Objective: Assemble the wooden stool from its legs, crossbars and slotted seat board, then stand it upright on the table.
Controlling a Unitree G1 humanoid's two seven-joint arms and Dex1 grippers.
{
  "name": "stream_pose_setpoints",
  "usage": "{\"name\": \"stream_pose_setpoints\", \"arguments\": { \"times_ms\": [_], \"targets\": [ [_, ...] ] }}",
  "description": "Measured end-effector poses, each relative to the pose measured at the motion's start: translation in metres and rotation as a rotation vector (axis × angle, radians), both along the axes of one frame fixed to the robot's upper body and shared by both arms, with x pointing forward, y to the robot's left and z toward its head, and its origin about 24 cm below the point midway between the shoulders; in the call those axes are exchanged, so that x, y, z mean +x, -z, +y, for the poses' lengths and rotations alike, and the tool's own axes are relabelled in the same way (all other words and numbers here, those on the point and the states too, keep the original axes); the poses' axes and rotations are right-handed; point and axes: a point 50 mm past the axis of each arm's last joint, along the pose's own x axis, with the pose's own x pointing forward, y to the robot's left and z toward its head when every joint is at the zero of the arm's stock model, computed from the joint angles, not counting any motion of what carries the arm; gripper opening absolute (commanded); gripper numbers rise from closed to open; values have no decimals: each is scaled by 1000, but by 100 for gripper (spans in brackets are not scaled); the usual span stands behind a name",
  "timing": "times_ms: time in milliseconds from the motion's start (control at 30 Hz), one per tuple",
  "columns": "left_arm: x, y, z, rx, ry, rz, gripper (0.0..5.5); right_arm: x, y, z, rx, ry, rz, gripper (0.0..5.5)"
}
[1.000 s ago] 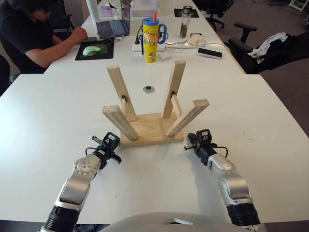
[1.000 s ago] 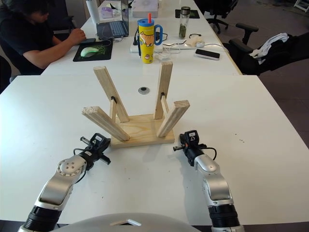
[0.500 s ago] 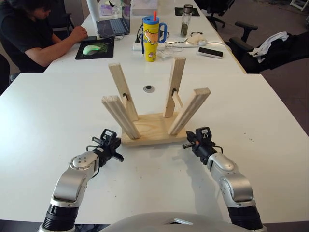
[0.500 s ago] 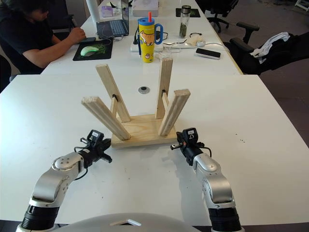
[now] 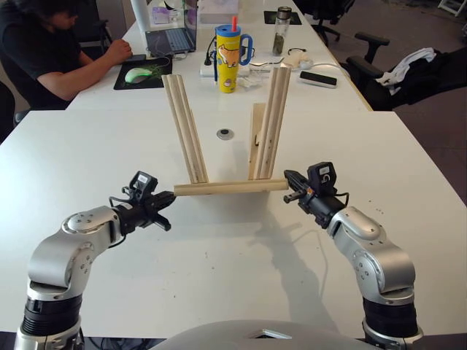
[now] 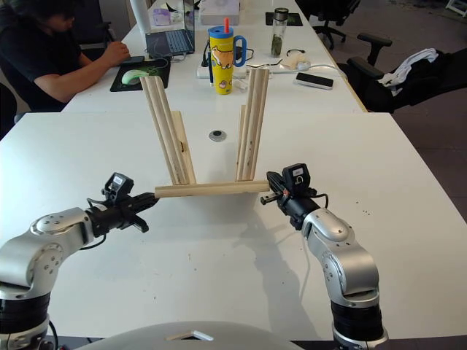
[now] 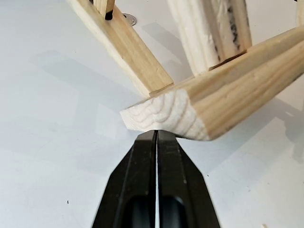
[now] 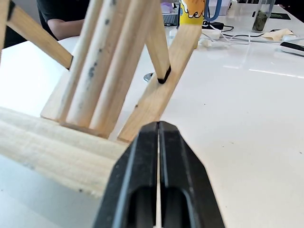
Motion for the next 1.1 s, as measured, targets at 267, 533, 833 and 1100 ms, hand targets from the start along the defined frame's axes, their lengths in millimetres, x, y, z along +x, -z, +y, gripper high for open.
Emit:
{"name": "stream_pose_setpoints", "arguments": {
  "times_ms": [267,533,833,1100],
  "targets": [
    [9,-24,9,-40,224,-93,68,14,-15,-21,-71,-48,-63,37],
    [-3,-8,98,-118,211,-17,195,2,34,-93,-158,-238,93,170],
    [10,2,57,-114,491,-26,324,10,37,-99,-60,-555,104,304],
    [34,4,29,-23,636,-65,355,49,23,-89,-166,-680,45,336]
  ]
}}
